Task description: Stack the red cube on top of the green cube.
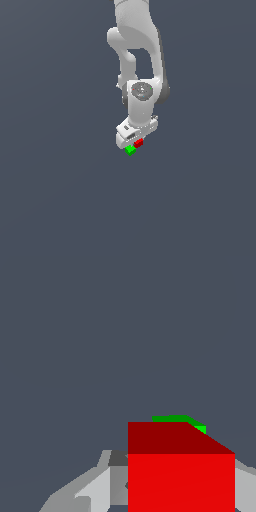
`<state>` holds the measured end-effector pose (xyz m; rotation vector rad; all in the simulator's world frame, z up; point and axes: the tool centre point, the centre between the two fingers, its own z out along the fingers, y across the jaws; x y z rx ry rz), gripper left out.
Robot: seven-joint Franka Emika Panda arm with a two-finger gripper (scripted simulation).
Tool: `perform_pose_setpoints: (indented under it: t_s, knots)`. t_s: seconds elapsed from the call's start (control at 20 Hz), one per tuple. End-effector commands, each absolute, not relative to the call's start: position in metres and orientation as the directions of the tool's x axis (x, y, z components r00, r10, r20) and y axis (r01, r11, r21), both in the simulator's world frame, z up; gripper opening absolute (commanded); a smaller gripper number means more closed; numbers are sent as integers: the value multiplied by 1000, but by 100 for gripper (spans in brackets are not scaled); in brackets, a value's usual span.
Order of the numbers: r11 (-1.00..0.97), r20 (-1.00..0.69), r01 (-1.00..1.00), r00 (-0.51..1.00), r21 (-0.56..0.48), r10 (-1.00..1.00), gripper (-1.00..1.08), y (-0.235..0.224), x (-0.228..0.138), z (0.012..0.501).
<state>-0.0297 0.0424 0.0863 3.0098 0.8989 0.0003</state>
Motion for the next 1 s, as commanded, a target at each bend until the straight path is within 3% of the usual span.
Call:
perform_pose_setpoints:
  t_s: [0.0, 0.45, 0.5, 0.95]
  knots:
    - [-837, 0, 548, 837, 1, 548, -100, 27, -27, 74]
    - [-837, 0, 548, 837, 0, 548, -100, 11, -22, 62]
    - [-837, 0, 548, 837, 0, 548, 100, 11, -22, 62]
    - [-837, 0, 548, 837, 0, 548, 100, 11, -22, 62]
